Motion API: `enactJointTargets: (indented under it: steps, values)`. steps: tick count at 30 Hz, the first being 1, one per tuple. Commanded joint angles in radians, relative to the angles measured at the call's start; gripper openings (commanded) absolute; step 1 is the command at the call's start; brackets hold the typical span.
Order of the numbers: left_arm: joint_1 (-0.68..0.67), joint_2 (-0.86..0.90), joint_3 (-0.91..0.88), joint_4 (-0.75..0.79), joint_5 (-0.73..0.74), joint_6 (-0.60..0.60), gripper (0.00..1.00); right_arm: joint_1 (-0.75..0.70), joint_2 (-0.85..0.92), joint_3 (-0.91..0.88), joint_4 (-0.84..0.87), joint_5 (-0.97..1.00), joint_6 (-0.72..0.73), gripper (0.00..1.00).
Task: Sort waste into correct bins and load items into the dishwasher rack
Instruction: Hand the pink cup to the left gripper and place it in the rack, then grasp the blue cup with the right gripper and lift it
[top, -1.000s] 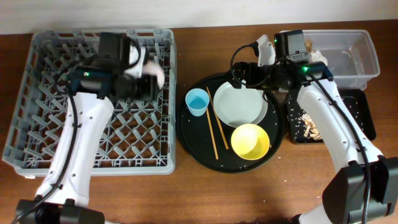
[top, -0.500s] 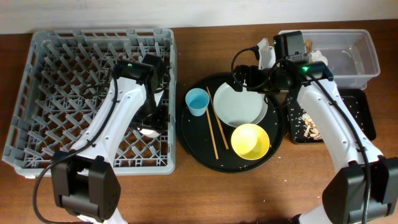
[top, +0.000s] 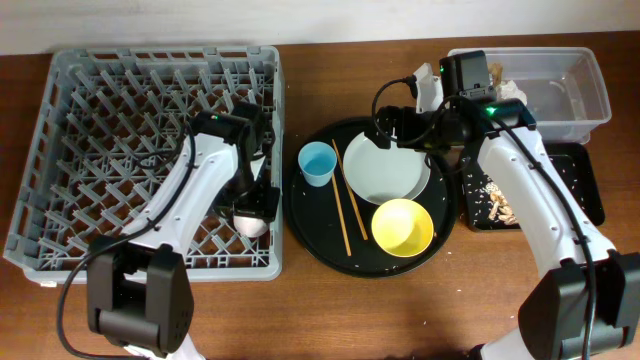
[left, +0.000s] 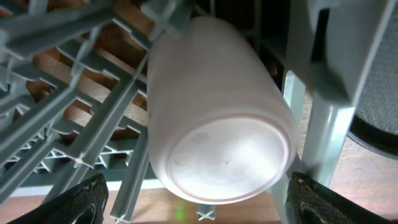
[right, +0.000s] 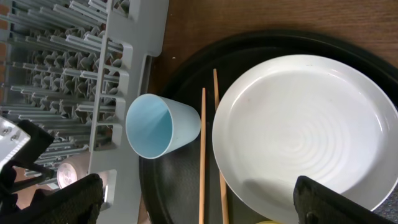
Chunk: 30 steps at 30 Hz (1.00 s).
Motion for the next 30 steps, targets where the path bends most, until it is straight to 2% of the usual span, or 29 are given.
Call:
enactJointTargets:
  steps: [1, 4, 6, 7, 8, 9, 11, 13, 14, 16, 20, 22, 25, 30]
  values:
    - [0.003, -0.005, 0.137, -0.014, 0.012, -0.001, 0.92, 0.001, -0.001, 0.005, 0.010, 0.013, -0.013, 0.98]
    - [0.003, -0.005, 0.269, 0.009, 0.011, -0.001, 0.92, 0.004, -0.001, 0.005, 0.022, 0.031, -0.013, 0.99]
    - [0.006, -0.005, 0.281, 0.063, 0.016, -0.002, 0.92, 0.046, 0.007, 0.005, 0.055, 0.040, -0.008, 0.98]
    - [0.028, -0.005, 0.281, 0.099, 0.060, -0.002, 0.92, 0.083, 0.031, 0.005, 0.080, 0.086, 0.028, 0.95]
    - [0.054, -0.005, 0.281, 0.130, 0.116, -0.002, 0.92, 0.112, 0.059, 0.005, 0.105, 0.122, 0.066, 0.89]
    - [0.107, -0.005, 0.281, 0.191, 0.232, -0.002, 0.92, 0.152, 0.115, 0.005, 0.146, 0.125, 0.096, 0.67]
    - [0.164, -0.005, 0.281, 0.253, 0.319, -0.001, 0.92, 0.180, 0.170, 0.005, 0.180, 0.126, 0.122, 0.47]
    - [0.211, -0.004, 0.281, 0.297, 0.334, -0.002, 0.91, 0.198, 0.230, 0.005, 0.197, 0.137, 0.134, 0.34]
    - [0.216, -0.004, 0.281, 0.299, 0.334, -0.001, 0.91, 0.199, 0.251, 0.005, 0.202, 0.136, 0.149, 0.31]
    - [0.217, -0.004, 0.281, 0.302, 0.334, -0.002, 0.91, 0.211, 0.296, 0.005, 0.219, 0.131, 0.149, 0.31]
    - [0.217, -0.004, 0.281, 0.302, 0.332, -0.001, 0.91, 0.245, 0.315, 0.005, 0.241, 0.134, 0.148, 0.43]
    - [0.217, -0.004, 0.281, 0.302, 0.330, -0.001, 0.91, 0.190, 0.296, 0.023, 0.227, 0.138, 0.148, 0.60]
    - [0.217, -0.004, 0.281, 0.304, 0.330, -0.001, 0.91, 0.124, 0.275, 0.082, 0.179, 0.077, 0.138, 0.63]
    - [0.217, -0.004, 0.281, 0.328, 0.331, -0.001, 0.91, 0.149, 0.275, 0.089, 0.165, 0.037, 0.040, 0.62]
